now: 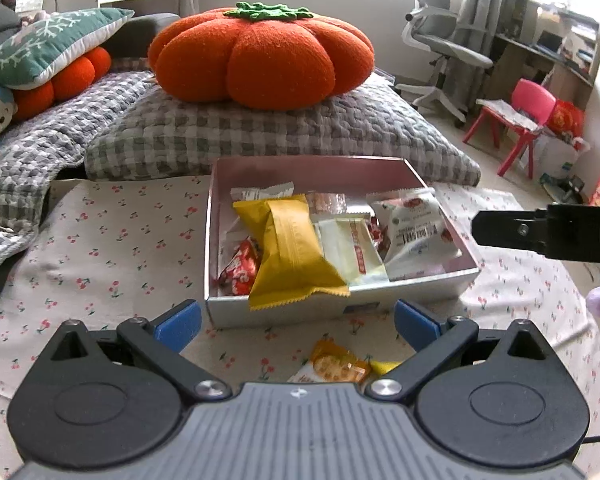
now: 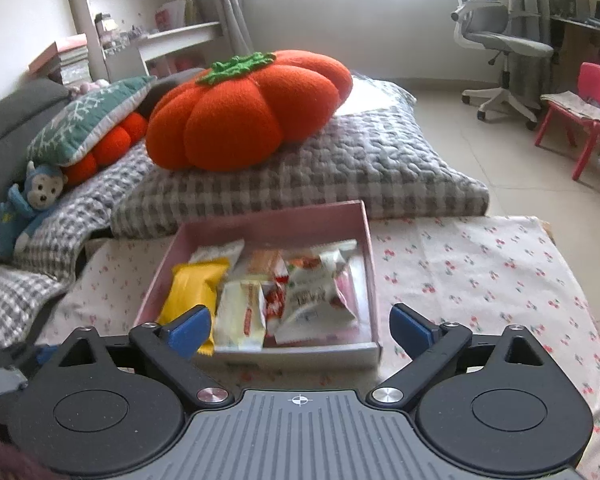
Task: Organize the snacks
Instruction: 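Open both tools to drop the yellow bag and wafer bar into the box, then withdraw both tools back toward the remaining two snacks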
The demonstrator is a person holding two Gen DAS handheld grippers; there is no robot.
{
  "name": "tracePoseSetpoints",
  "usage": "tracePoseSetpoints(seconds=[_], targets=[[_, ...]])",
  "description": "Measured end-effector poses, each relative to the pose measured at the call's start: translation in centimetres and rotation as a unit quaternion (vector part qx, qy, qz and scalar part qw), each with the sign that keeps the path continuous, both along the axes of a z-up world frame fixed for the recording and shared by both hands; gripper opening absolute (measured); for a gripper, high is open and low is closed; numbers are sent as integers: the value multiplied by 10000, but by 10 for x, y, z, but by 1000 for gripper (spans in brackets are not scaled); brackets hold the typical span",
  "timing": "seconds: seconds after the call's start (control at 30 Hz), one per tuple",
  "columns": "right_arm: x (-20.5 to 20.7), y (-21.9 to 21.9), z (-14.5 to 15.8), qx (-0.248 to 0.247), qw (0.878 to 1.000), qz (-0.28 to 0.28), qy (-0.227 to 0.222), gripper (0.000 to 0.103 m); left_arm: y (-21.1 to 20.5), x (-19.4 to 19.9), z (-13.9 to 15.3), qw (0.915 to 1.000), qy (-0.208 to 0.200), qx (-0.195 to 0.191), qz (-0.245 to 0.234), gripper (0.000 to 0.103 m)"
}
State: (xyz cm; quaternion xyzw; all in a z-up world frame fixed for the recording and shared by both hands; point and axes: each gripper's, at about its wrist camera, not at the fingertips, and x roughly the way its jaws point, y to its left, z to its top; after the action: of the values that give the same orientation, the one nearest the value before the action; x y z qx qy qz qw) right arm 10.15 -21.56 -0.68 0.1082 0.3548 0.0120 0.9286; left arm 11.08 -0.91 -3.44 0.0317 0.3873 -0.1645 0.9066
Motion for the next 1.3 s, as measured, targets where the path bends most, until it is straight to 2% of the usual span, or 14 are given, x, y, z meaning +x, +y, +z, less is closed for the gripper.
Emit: tracePoseSetpoints(seconds=[0.37, 0.53, 0.7, 0.9, 1.17, 1.3], targets=[[-36, -11, -25, -119, 9994, -185, 263, 98, 10, -22, -18, 9978, 1, 539, -381, 103], [-50, -8, -41, -603, 9977, 79, 309, 98, 14, -28, -27, 9968, 152, 568, -546, 103], [-67, -9, -58, -643, 9963, 391, 412, 98, 13, -36, -33, 9958, 291, 504, -708, 103], [-81, -7, -72, -974, 9918, 708, 421, 98, 5, -44, -43, 9931, 440, 549, -937, 103], [-82, -13, -80, -1061, 9904, 710, 534, 98, -14, -46, -53, 9902, 638, 472, -1145, 100], [-79, -15, -81, -1052, 9910, 615, 548, 98, -19, -45, -51, 9893, 407, 625, -1257, 99]])
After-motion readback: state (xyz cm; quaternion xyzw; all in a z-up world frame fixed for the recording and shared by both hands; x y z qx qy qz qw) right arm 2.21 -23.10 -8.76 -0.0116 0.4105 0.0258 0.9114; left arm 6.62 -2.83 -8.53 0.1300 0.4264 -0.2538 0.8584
